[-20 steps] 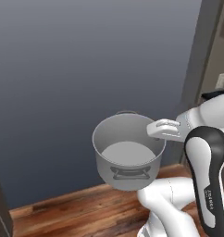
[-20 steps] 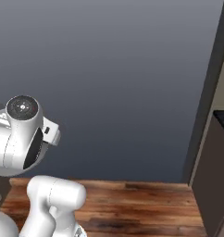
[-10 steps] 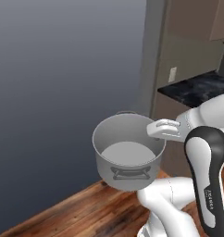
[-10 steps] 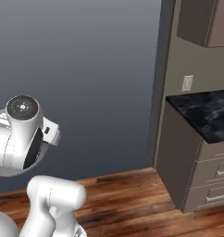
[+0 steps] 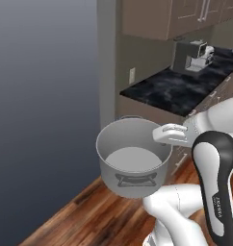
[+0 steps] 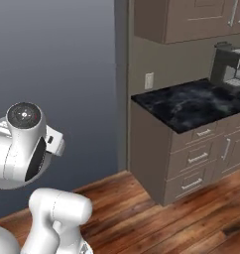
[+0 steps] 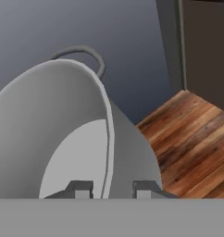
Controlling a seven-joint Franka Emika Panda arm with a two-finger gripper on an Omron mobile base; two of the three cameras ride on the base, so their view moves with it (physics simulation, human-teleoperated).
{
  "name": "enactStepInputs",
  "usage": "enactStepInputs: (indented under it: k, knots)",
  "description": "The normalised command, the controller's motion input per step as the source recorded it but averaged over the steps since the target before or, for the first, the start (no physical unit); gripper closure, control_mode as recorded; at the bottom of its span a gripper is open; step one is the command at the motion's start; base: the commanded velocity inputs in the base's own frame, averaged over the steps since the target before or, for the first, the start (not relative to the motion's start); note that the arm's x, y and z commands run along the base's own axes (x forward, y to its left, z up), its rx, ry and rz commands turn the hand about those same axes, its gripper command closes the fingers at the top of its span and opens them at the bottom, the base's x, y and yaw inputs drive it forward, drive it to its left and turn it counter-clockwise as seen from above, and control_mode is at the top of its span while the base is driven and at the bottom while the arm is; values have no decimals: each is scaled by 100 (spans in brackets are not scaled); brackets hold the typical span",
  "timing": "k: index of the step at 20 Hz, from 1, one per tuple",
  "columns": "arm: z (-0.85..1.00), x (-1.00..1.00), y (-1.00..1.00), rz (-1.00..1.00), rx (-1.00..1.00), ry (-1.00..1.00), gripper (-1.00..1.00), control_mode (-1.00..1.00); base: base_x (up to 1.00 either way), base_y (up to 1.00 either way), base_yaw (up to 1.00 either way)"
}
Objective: Move the pot and pan from the stove into the sink.
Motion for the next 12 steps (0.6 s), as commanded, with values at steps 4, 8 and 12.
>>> enactStepInputs:
  k: [4, 8, 12]
  knots:
    - [0, 0, 0, 0, 0, 0, 100, 100, 0, -19, -48]
    - [0, 0, 0, 0, 0, 0, 100, 100, 0, -18, -48]
    - [0, 0, 0, 0, 0, 0, 100, 100, 0, -23, -46]
